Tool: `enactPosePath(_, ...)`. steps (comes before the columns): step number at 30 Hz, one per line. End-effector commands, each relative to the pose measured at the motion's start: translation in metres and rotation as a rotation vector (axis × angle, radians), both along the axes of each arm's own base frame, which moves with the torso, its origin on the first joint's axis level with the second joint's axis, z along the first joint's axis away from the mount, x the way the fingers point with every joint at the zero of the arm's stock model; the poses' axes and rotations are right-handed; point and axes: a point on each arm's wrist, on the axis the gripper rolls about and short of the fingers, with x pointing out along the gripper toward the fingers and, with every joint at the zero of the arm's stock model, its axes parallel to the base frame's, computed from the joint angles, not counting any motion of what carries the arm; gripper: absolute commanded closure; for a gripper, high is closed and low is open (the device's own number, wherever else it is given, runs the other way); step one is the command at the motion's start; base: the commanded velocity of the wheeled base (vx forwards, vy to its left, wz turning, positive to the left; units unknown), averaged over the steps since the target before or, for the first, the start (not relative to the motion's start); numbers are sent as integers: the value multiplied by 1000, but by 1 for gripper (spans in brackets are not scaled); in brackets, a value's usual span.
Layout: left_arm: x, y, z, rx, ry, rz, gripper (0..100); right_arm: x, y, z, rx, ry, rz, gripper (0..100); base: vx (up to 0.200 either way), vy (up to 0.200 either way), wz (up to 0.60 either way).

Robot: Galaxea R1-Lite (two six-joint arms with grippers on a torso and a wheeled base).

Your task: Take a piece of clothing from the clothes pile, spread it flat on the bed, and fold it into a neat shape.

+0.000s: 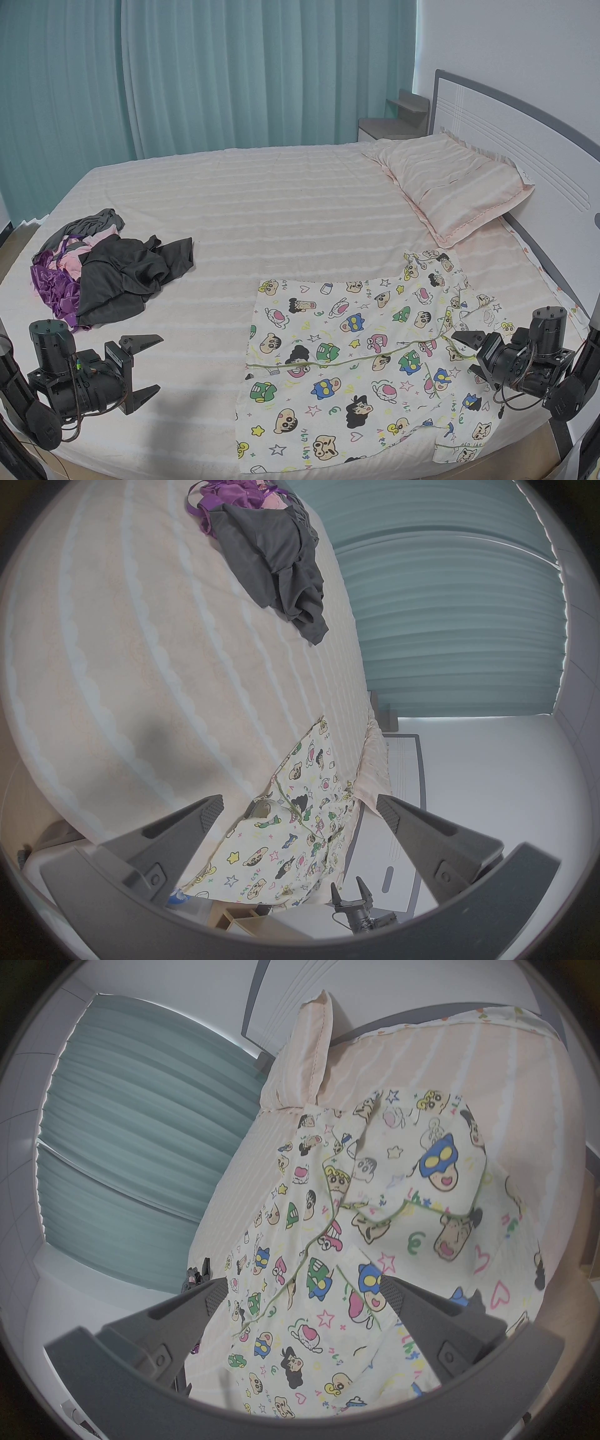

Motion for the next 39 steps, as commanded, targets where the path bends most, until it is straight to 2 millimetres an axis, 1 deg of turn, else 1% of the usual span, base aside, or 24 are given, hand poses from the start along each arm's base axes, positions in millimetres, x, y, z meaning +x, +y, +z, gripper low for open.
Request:
enactPosePath(1,-4,-2,-2,-2,18,-11,0,-3,0,-6,-6,31,5,0,0,0,0)
enactPosePath(2,-4,-2,-2,-1,18,-12,0,-2,0,-6,-4,24,4,0,0,0,0)
enactPosePath(11,-4,-5,-2,0,18,-27,0,-4,3,-5,-3,17,17,0,200,0,0)
enactPosePath(16,-4,-9,-2,1,16,-48,0,-5,3,-5,-4,19,17,0,0,0,0)
enactPosePath(17,-3,-19,-1,5,4,-100,0,-5,3,-5,-4,20,17,0,0,0,0)
enactPosePath(18,-3,-19,-1,5,4,-100,0,-5,3,-5,-4,20,17,0,0,0,0)
enactPosePath(19,1,-28,1,17,-20,-133,0,-5,3,-6,-6,23,19,0,0,0,0)
enactPosePath(22,19,-48,11,91,-128,-175,0,-6,6,-6,-8,27,33,0,0,0,0)
enactPosePath(24,35,-61,9,127,-148,-226,0,-6,7,-6,-9,27,38,0,0,0,0)
enactPosePath(25,36,-62,9,129,-147,-230,0,-6,7,-6,-9,27,38,0,0,0,0)
enactPosePath(26,55,-78,4,177,-149,-280,0,-6,7,-6,-9,27,38,0,0,0,0)
enactPosePath(28,72,-92,-2,232,-137,-302,0,-6,7,-6,-10,26,39,0,0,0,0)
enactPosePath(30,90,-112,-10,305,-102,-318,0,-6,7,-6,-11,26,36,0,0,0,0)
enactPosePath(31,92,-119,-12,319,-81,-331,0,-6,7,-6,-12,26,35,0,0,0,0)
enactPosePath(33,91,-123,-14,324,-59,-347,0,-6,7,-7,-13,29,36,0,0,0,0)
enactPosePath(36,88,-121,-17,329,-35,-347,0,-10,7,-9,-15,46,43,0,0,0,0)
enactPosePath(39,78,-113,-18,332,-8,-340,0,-11,6,-8,-14,43,43,0,0,0,0)
